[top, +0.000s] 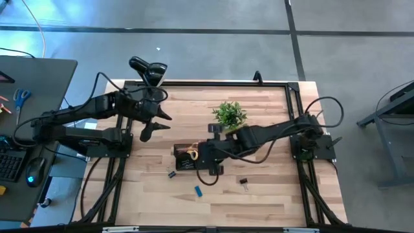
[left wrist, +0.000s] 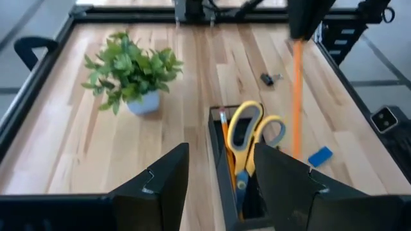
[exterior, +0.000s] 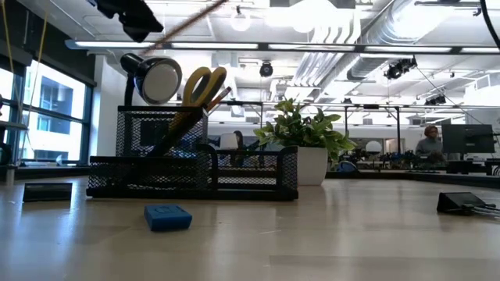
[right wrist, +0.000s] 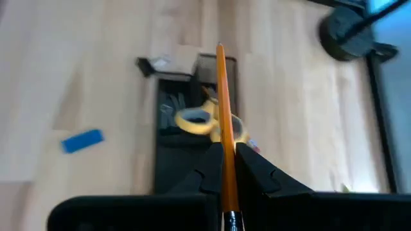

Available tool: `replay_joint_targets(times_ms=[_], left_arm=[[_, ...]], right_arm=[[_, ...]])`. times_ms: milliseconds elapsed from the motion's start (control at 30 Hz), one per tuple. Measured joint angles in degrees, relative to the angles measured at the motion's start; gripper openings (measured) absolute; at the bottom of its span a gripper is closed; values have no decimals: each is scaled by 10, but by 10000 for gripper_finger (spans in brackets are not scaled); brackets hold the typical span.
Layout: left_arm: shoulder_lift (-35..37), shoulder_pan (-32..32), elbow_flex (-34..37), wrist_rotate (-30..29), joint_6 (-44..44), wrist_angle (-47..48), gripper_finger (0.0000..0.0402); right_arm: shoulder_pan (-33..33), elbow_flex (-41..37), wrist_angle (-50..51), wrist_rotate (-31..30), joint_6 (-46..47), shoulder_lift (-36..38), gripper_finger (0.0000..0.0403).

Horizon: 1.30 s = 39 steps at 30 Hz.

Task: Pick and place office supplies into organizer
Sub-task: Put the orange pencil into the black desk organizer

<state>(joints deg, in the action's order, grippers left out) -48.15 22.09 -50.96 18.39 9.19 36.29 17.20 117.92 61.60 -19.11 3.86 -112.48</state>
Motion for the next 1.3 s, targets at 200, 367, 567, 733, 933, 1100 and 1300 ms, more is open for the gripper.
replay_joint_targets(times_ms=[200, 367, 567, 733, 933, 1100, 1300], left_arm=[[-2, 0, 0, 22, 0, 15, 165], [-4, 0, 0, 47, 0, 6, 165], [-4, 0, 0, 41, 7, -33, 165], [-8, 0, 0, 47, 26, -83, 165], [-7, 0, 0, 49, 25, -112, 165], [-7, 0, 0, 47, 26, -113, 165], [-7, 0, 0, 46, 25, -112, 165]], right_arm=[[-16, 13, 18, 42, 9, -2, 11], [-35, 13, 15, 62, 11, -16, 11], [-62, 13, 18, 109, 16, -43, 11], [-81, 12, 8, 124, 13, -63, 13], [-101, 12, -4, 136, 16, -73, 33], [-100, 12, -55, 134, 1, -73, 64], [-100, 12, -53, 134, 3, -73, 100]])
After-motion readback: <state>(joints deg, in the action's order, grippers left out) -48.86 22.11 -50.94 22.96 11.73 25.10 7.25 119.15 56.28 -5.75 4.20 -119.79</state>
